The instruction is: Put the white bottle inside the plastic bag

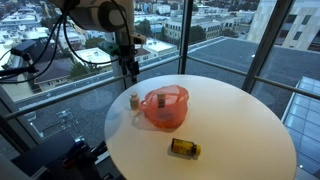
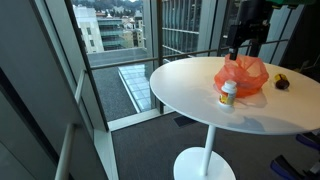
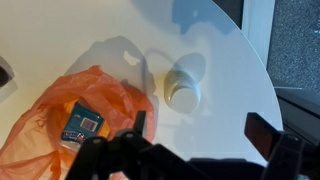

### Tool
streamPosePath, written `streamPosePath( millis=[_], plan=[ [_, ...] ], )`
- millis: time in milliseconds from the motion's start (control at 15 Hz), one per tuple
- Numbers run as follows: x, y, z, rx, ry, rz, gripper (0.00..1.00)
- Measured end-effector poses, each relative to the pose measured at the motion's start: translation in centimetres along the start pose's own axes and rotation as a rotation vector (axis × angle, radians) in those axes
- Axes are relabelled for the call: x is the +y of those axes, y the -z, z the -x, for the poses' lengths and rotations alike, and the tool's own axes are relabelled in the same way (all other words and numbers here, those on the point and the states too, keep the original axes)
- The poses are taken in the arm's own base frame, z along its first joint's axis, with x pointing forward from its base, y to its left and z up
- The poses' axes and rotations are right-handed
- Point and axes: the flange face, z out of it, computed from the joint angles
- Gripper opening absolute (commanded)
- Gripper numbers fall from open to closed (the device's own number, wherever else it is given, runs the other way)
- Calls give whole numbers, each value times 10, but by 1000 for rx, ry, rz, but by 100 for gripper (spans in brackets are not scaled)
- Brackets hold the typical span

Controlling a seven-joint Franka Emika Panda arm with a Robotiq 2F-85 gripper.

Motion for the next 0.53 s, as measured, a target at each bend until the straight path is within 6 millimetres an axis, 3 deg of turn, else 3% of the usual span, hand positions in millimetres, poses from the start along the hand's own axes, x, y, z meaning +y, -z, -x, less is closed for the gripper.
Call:
streamPosePath(
  millis=[533],
  plan=[
    [2, -59, -14, -14, -8, -6, 100]
  ],
)
